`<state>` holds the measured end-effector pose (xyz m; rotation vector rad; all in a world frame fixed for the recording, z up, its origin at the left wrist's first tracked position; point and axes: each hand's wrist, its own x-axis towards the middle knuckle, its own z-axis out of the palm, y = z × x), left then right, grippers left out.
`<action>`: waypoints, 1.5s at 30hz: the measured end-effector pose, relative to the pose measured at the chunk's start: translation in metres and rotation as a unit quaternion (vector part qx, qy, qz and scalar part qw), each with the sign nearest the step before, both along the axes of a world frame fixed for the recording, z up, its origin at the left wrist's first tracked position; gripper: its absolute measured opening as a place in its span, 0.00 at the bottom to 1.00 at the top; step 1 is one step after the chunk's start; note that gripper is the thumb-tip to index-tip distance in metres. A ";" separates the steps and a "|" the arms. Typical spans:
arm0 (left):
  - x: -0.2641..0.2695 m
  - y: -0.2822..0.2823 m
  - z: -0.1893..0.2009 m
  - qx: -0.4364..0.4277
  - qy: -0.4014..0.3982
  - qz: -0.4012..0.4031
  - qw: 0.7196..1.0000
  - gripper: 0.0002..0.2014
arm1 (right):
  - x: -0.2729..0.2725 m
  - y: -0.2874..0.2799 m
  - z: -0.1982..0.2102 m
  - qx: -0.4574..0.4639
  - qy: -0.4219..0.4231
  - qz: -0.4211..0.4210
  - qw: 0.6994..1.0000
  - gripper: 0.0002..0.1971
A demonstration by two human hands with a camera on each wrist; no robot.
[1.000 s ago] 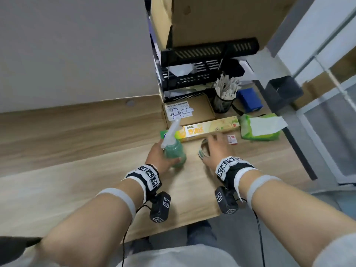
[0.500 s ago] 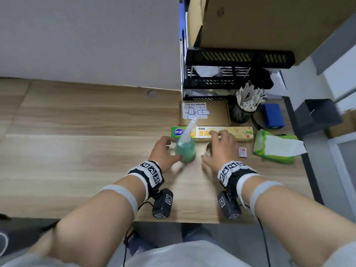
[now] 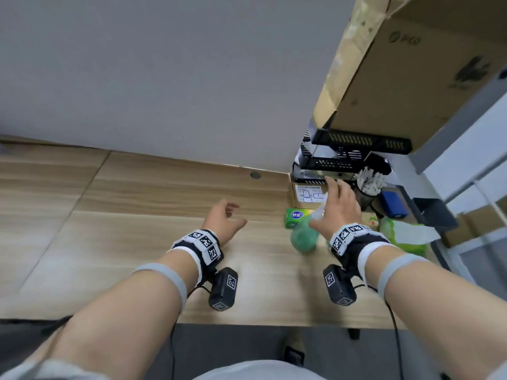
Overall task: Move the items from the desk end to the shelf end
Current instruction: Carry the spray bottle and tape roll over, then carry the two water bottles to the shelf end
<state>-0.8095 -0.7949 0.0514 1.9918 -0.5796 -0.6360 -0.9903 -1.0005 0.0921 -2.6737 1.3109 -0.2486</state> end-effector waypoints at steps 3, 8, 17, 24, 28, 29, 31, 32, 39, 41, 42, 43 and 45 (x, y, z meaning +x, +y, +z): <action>0.021 0.045 0.014 -0.031 -0.002 0.017 0.999 0.17 | 0.029 0.053 0.014 -0.028 0.015 0.046 0.998 0.50; 0.073 0.154 0.026 -0.056 -0.018 0.095 0.994 0.06 | 0.106 0.155 0.023 -0.013 0.001 0.122 0.992 0.20; 0.135 0.378 0.036 -0.058 -0.017 0.309 0.949 0.10 | 0.255 0.351 0.027 0.094 0.038 0.367 0.925 0.12; 0.173 0.515 0.055 -0.067 -0.025 0.426 0.902 0.12 | 0.355 0.492 0.012 0.163 0.014 0.485 0.859 0.11; 0.222 0.583 0.068 -0.077 -0.053 0.472 0.876 0.12 | 0.420 0.569 0.002 0.237 -0.017 0.516 0.823 0.09; 0.238 0.599 0.070 -0.078 -0.059 0.481 0.871 0.12 | 0.439 0.587 0.000 0.260 -0.033 0.515 0.816 0.08; 0.272 0.630 0.070 -0.076 -0.071 0.494 0.863 0.12 | 0.481 0.620 -0.002 0.317 -0.072 0.498 0.804 0.08; 0.289 0.645 0.069 -0.072 -0.073 0.500 0.860 0.12 | 0.504 0.634 -0.004 0.350 -0.092 0.484 0.797 0.07; 0.396 0.730 0.069 -0.061 -0.058 0.538 0.839 0.12 | 0.635 0.691 -0.003 0.518 -0.192 0.373 0.745 0.09; 0.424 0.741 0.068 -0.074 -0.047 0.545 0.834 0.11 | 0.659 0.701 0.000 0.533 -0.203 0.361 0.738 0.10; 0.437 0.745 0.068 -0.081 -0.040 0.545 0.833 0.11 | 0.670 0.705 0.001 0.537 -0.205 0.357 0.737 0.10; 0.448 0.748 0.066 -0.086 -0.032 0.545 0.833 0.10 | 0.680 0.709 0.003 0.539 -0.204 0.356 0.736 0.10; 0.473 0.753 0.062 -0.093 -0.015 0.543 0.834 0.10 | 0.698 0.717 0.004 0.543 -0.203 0.355 0.734 0.11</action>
